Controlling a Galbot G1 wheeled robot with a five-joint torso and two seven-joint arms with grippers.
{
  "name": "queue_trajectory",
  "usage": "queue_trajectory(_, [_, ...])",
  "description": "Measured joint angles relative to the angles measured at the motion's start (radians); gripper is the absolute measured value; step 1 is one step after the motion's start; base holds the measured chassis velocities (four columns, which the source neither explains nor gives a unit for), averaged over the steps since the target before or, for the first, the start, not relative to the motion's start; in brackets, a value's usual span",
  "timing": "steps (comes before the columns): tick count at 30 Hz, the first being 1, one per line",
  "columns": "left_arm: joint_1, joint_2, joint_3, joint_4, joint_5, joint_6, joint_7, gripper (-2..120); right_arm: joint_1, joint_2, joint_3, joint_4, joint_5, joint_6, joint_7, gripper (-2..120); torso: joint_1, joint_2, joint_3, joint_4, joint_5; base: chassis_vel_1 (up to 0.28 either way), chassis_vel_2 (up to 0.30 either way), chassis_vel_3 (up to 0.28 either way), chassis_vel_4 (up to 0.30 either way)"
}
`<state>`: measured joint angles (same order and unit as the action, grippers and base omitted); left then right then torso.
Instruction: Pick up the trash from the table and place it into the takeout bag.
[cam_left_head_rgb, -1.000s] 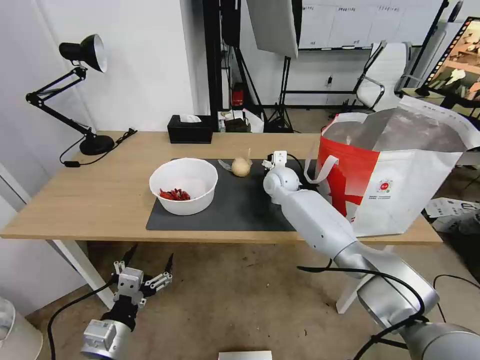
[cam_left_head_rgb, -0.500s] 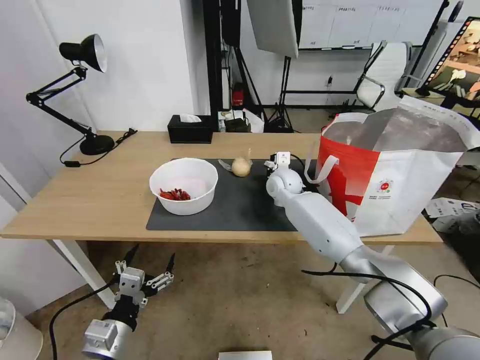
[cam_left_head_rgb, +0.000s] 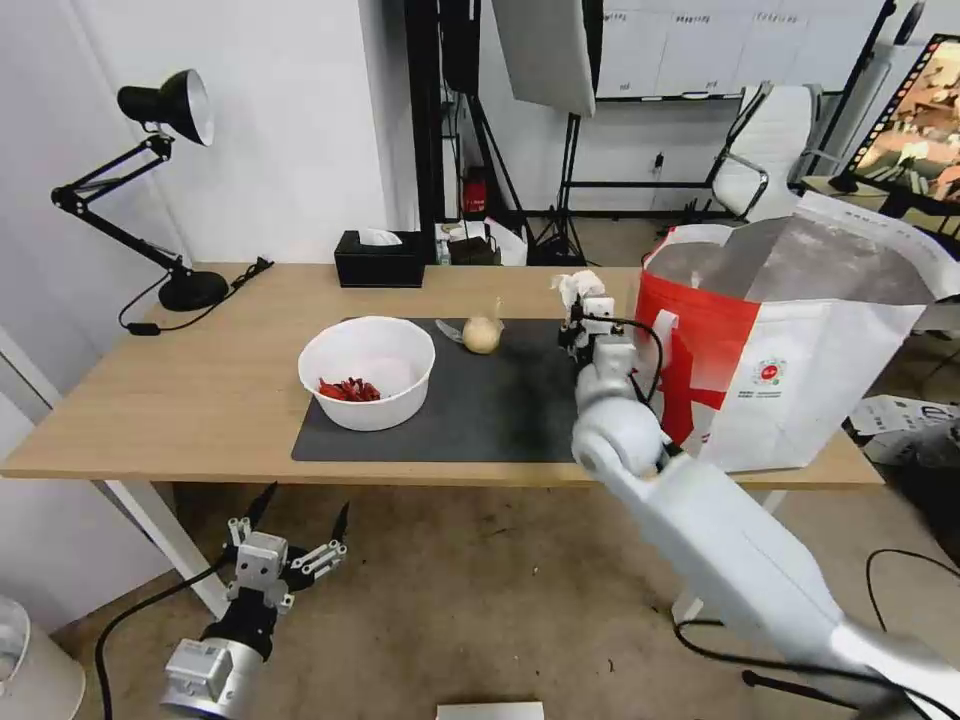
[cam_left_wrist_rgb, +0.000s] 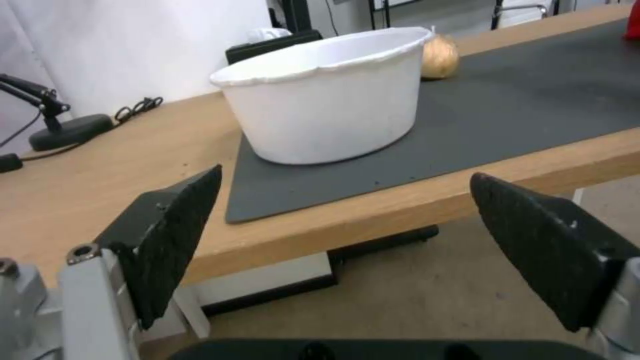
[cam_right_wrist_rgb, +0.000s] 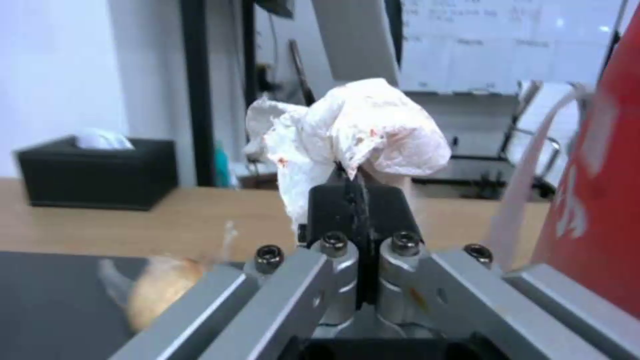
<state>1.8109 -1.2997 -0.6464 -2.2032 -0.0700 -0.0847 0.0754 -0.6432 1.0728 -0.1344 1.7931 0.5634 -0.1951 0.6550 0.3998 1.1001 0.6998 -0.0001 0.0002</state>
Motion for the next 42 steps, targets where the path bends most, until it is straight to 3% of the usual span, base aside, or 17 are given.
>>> queue_trajectory(6, [0.002,-0.001,0.000,-0.008,0.001,-0.001,-0.001,100,-0.032,-0.063,0.079,0.093,-0.056,0.084,-0.062,0,0.000,0.000,0.000,0.0000,-0.0002,0.000,0.000,0.000,0.000])
queue_trajectory(11, [0.002,-0.001,0.002,-0.009,0.001,-0.001,-0.001,100,-0.012,-0.100,0.156,0.132,-0.087,0.091,-0.007,0,0.000,0.000,0.000,0.0002,-0.0002,0.000,0.000,0.000,0.000])
queue_trajectory(13, [0.002,-0.002,0.007,-0.010,0.002,-0.001,-0.001,100,0.001,-0.139,0.207,0.160,-0.071,0.013,0.102,0,0.000,0.000,0.000,0.0002,-0.0001,0.000,0.000,0.000,0.000])
queue_trajectory(15, [0.001,-0.002,0.009,-0.011,0.003,-0.001,-0.001,100,0.003,-0.154,0.223,0.170,-0.052,-0.024,0.144,0,0.000,0.000,0.000,0.0002,0.0000,0.000,0.000,0.000,0.000])
queue_trajectory(17, [-0.001,-0.002,0.014,-0.011,0.003,-0.001,-0.001,100,0.003,-0.205,0.260,0.199,0.054,-0.126,0.238,0,0.000,0.000,0.000,-0.0002,0.0000,0.000,0.000,0.000,0.000])
queue_trajectory(18, [-0.001,-0.002,0.014,-0.011,0.003,-0.001,-0.001,100,0.003,-0.205,0.260,0.199,0.054,-0.126,0.238,0,0.000,0.000,0.000,-0.0002,0.0000,0.000,0.000,0.000,0.000])
queue_trajectory(20, [-0.003,-0.001,0.021,-0.009,0.004,-0.001,-0.001,100,-0.009,-0.263,0.295,0.226,0.216,-0.223,0.291,0,0.000,0.000,0.000,-0.0001,-0.0001,0.000,0.000,0.000,0.000])
queue_trajectory(26, [-0.007,0.001,0.030,-0.009,0.004,0.001,-0.002,100,-0.027,-0.309,0.320,0.239,0.341,-0.281,0.299,0,0.000,0.000,0.000,0.0000,0.0000,0.000,0.000,0.000,0.000])
queue_trajectory(30, [-0.007,0.004,0.031,-0.011,0.003,0.002,-0.007,100,-0.026,-0.325,0.326,0.241,0.359,-0.291,0.295,14,0.000,0.000,0.000,0.0001,-0.0001,0.000,0.000,0.000,0.000])
queue_trajectory(33, [-0.007,0.013,0.030,-0.018,-0.003,0.004,-0.023,100,-0.013,-0.337,0.327,0.237,0.360,-0.299,0.286,30,0.000,0.000,0.000,0.0001,-0.0002,0.000,0.000,0.000,0.000])
queue_trajectory(37, [-0.007,0.019,0.027,-0.023,-0.006,0.006,-0.025,100,-0.002,-0.345,0.327,0.234,0.362,-0.303,0.277,39,0.000,0.000,0.000,0.0001,-0.0001,0.000,0.000,0.000,0.000])
queue_trajectory(41, [-0.006,0.019,0.026,-0.031,-0.007,0.008,-0.025,100,0.013,-0.353,0.324,0.229,0.369,-0.305,0.261,59,0.000,0.000,0.000,0.0002,-0.0002,0.000,0.000,0.000,0.000])
queue_trajectory(42, [-0.006,0.019,0.026,-0.031,-0.007,0.008,-0.025,100,0.013,-0.353,0.324,0.229,0.369,-0.305,0.261,59,0.000,0.000,0.000,0.0002,-0.0002,0.000,0.000,0.000,0.000])
